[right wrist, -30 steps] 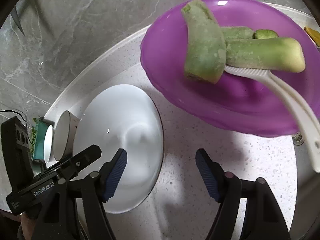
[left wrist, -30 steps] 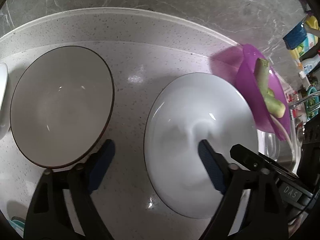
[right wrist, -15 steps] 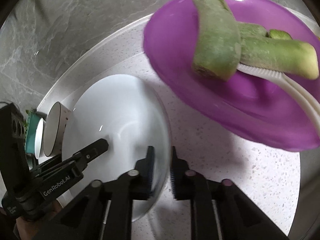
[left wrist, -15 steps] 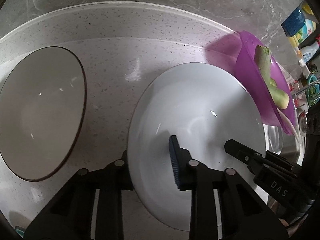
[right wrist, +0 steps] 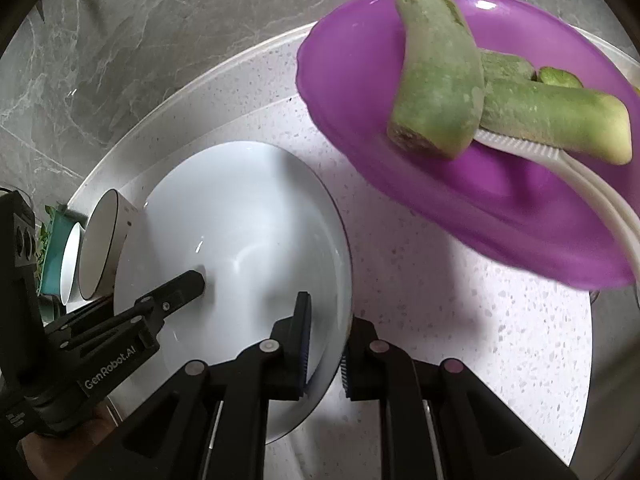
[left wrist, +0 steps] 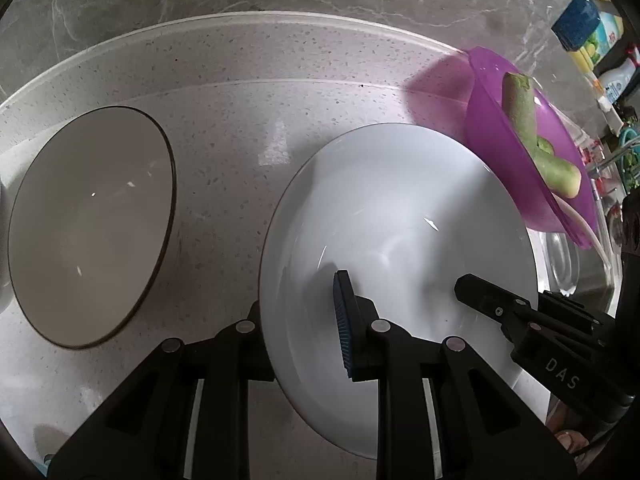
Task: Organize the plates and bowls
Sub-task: 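Close both grippers on the large white bowl rim, then lift the large white bowl and carry it across the counter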
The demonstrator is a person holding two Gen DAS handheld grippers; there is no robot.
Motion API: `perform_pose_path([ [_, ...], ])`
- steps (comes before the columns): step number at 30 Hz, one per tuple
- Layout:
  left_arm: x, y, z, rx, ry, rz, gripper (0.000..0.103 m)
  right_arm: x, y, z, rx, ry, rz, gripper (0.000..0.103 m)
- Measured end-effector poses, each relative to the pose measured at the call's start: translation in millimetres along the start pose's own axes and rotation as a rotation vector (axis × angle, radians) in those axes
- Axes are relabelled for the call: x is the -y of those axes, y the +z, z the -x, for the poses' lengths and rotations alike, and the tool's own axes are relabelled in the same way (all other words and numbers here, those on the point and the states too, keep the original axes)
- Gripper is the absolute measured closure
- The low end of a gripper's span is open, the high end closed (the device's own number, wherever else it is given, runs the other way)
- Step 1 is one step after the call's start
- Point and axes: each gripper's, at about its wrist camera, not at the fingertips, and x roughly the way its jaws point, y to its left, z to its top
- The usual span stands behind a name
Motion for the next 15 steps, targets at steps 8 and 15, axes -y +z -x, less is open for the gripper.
perform_pose_path([
  [8,8,-24,28,0.012,-0.023,-0.024,0.084,-9,-10,20,0.015,-0.004,0.020,0.088],
  [15,13,-63,55,0.011,-0.040,-0.047,0.084,-19,-33,40,0.014,-0.002,0.044,0.088],
])
